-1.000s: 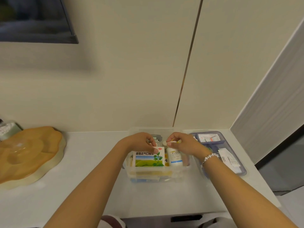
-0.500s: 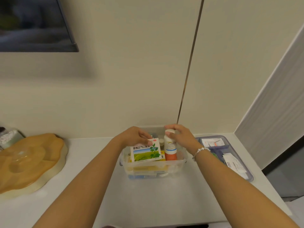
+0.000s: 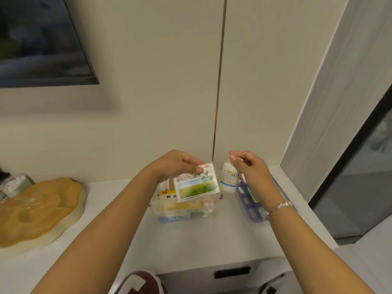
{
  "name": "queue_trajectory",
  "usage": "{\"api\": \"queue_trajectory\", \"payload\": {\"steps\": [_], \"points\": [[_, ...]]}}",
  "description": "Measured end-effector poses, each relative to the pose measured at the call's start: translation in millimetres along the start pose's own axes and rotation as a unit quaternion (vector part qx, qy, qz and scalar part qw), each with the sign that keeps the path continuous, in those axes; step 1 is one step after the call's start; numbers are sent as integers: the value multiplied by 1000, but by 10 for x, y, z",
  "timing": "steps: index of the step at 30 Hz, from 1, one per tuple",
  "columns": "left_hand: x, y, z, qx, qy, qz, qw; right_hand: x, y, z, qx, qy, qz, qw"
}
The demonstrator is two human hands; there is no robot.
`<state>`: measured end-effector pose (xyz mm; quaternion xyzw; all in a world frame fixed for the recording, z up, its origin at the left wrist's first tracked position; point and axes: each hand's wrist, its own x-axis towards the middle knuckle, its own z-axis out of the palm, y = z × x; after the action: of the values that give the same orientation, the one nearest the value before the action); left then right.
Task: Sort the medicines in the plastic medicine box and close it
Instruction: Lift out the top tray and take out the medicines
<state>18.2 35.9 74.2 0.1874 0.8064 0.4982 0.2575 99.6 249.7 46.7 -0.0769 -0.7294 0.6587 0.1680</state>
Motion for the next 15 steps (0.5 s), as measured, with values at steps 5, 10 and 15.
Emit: {"api": "queue_trajectory", "payload": {"steps": [5, 10, 15], "points": [[-149, -114, 481, 21, -35, -26, 999, -397, 120, -385, -30, -21, 64, 997], [-159, -391, 1099, 78, -73, -40, 994, -702, 507, -657, -81, 31, 94, 992], [4, -644, 1579, 72, -83, -70, 991, -843, 861, -909, -140, 44, 127, 981]]}}
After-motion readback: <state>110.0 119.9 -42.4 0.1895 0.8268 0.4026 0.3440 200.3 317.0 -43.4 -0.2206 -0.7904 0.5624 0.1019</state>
